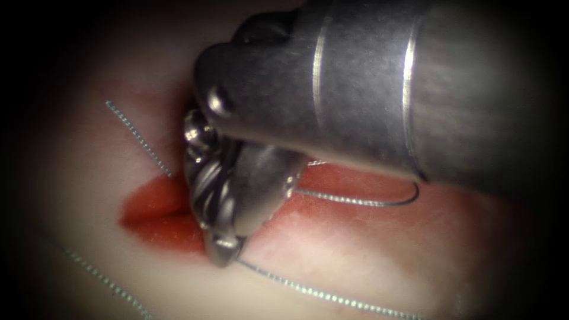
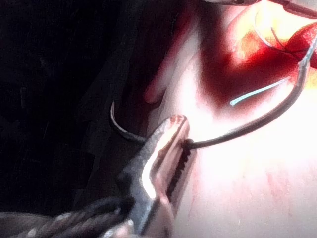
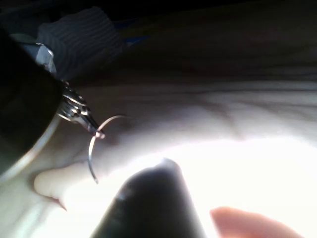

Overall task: Wound Closure
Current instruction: Pull the suture through with the right gripper.

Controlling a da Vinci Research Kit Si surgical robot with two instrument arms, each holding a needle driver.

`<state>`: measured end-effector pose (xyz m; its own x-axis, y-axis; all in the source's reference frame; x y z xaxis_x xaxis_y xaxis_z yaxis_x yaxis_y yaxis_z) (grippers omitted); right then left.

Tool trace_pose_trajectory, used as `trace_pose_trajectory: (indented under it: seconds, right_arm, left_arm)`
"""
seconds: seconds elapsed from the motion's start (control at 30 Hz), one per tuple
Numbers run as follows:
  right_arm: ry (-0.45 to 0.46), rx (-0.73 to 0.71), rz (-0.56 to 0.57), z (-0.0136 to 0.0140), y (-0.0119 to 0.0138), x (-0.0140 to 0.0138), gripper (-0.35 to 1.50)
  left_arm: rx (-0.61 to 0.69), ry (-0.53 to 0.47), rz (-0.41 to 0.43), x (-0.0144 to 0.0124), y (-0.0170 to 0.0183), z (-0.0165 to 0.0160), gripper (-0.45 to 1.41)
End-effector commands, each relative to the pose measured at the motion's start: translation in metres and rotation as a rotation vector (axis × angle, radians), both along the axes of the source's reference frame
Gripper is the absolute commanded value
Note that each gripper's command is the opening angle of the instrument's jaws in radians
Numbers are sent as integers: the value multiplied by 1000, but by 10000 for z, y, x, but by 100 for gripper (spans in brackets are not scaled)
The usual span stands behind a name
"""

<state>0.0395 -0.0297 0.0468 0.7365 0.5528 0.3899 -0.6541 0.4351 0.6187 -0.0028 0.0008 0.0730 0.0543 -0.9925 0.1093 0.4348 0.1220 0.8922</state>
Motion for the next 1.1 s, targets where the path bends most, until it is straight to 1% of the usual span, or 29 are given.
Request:
trace_pose_trajectory:
  seconds: [0.03, 0.17, 0.27, 0.5, 0.63, 0.73, 0.9, 1.1]
  right_arm:
    - [11, -1, -3, -10, 11, 5, -35]
    - [0, 12, -14, -18, 10, -17, -35]
    - [-22, 20, -13, -21, 4, -41, -35]
    - [-72, 21, -8, -29, -15, -119, -35]
    - [-75, 13, 24, -34, -24, -156, -35]
    - [-77, 13, 44, -39, -32, -177, -35]
    - [-92, -3, 65, -45, -43, -202, -35]
    - [-105, 7, 78, -49, -49, -218, -35]
  left_arm:
    - [-7, -2, -2, -2, 12, -4, -45]
    - [-7, -2, -2, -2, 12, -4, -45]
    - [-7, -2, -2, -2, 12, -4, -45]
    - [-8, -2, -3, -3, 12, -4, -45]
    - [-7, -3, -2, -4, 12, -4, -45]
    - [-7, -3, -1, -4, 12, -4, -45]
    - [-6, -4, 0, -4, 12, -4, -45]
    - [-11, -4, 3, -4, 12, -5, -45]
